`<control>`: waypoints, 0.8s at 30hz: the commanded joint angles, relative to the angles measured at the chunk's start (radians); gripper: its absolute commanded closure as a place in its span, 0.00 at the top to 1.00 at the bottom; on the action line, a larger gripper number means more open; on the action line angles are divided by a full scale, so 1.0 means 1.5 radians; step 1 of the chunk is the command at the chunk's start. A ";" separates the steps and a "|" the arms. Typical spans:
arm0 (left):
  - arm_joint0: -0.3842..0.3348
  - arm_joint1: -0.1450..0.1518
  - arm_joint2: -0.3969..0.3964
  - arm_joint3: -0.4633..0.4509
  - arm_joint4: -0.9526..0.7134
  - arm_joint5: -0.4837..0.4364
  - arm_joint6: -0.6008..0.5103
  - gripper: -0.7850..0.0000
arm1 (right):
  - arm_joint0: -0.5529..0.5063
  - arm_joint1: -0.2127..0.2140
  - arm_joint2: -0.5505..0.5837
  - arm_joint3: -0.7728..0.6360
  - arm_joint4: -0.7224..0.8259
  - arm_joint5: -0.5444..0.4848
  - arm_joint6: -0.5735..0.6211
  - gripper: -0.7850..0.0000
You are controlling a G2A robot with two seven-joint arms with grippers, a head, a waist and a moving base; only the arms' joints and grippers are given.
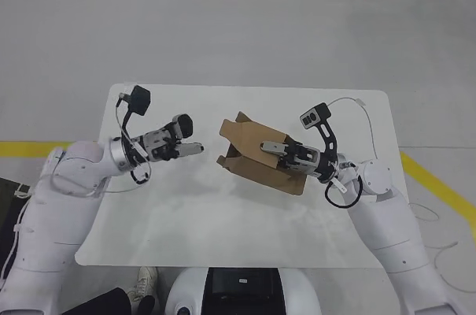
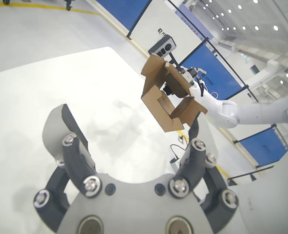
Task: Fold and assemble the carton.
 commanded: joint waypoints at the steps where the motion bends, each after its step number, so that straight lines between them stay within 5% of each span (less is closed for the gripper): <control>1: 0.004 -0.001 0.003 0.019 0.011 -0.073 0.026 1.00 | 0.000 0.000 0.000 0.000 0.000 0.000 0.000 0.00; 6: 0.003 -0.004 0.003 0.050 0.098 -0.165 0.077 1.00 | 0.000 0.000 0.000 0.000 0.000 0.000 0.000 0.00; 15: 0.027 -0.003 0.011 0.002 0.306 -0.165 0.231 1.00 | 0.000 0.000 0.000 0.000 0.000 0.000 0.000 0.00; 24: 0.027 -0.003 0.011 0.006 0.319 -0.165 0.235 1.00 | 0.000 0.000 0.000 0.000 0.000 0.000 0.000 0.00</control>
